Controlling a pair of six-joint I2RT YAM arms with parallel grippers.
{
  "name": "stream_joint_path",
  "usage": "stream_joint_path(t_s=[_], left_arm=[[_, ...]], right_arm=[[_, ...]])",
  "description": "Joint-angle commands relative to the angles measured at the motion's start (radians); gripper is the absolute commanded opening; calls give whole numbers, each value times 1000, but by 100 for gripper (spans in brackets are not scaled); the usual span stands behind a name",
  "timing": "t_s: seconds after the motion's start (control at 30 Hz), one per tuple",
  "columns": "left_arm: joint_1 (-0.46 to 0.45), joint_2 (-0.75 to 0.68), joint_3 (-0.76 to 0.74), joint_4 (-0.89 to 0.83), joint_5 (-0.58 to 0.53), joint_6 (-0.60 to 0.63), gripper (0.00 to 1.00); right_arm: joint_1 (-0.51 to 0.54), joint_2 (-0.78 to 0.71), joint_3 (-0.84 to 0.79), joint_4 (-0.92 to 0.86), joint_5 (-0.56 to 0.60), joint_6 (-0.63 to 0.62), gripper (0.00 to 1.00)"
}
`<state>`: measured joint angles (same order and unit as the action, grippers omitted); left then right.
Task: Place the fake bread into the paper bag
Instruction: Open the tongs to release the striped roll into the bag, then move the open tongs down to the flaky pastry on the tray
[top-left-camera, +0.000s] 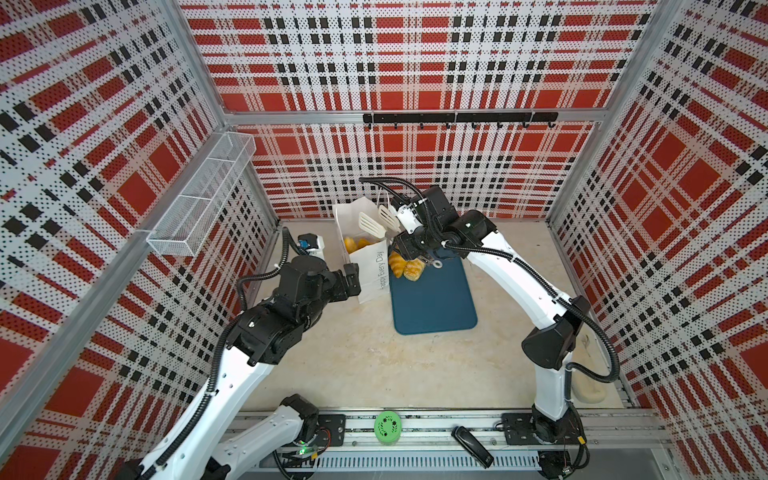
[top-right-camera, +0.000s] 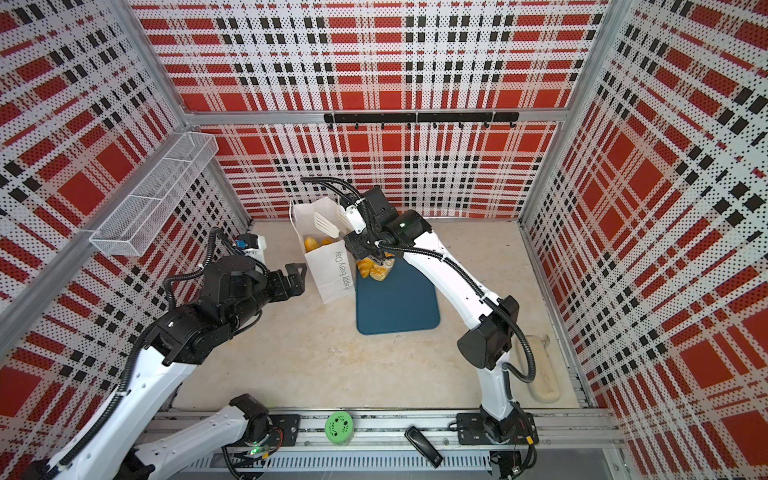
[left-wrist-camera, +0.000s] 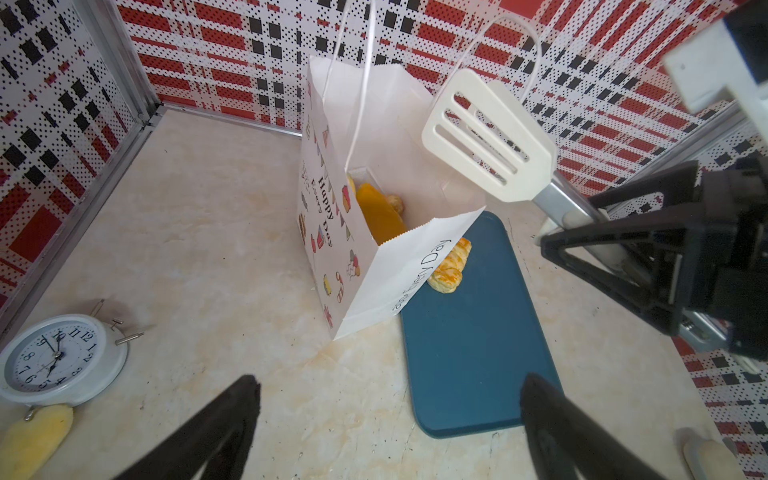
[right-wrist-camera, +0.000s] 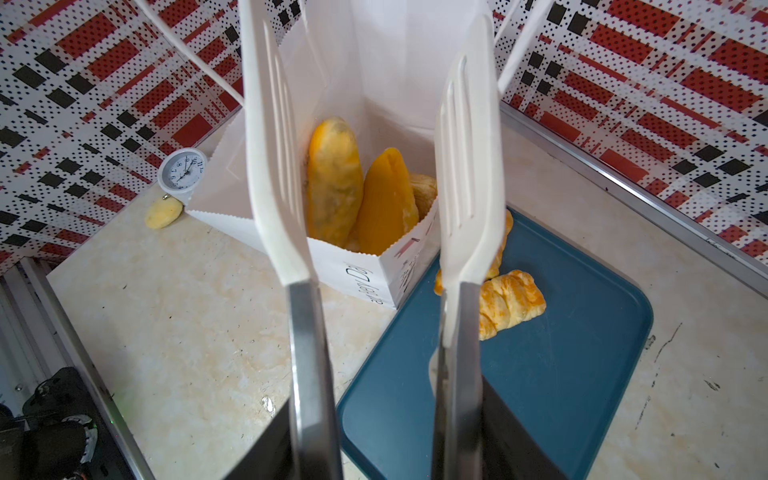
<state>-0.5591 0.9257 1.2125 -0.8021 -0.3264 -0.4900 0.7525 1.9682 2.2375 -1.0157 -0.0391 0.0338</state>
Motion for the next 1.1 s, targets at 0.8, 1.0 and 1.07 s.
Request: stream_joint_path(t_s=[0.8,1.0,1.07], left_arm=[[-286,-20,-54,21,-424,-86,99],[-333,-26,-72,21,-459,-104,99],[-344,-24,-76,24,-462,-115,99]], right_arm=[[-74,-380,-426,82,190,65,57],[-96,-425,-552,78,214,103,57],[-103,-431,-594,76,218,117,56]])
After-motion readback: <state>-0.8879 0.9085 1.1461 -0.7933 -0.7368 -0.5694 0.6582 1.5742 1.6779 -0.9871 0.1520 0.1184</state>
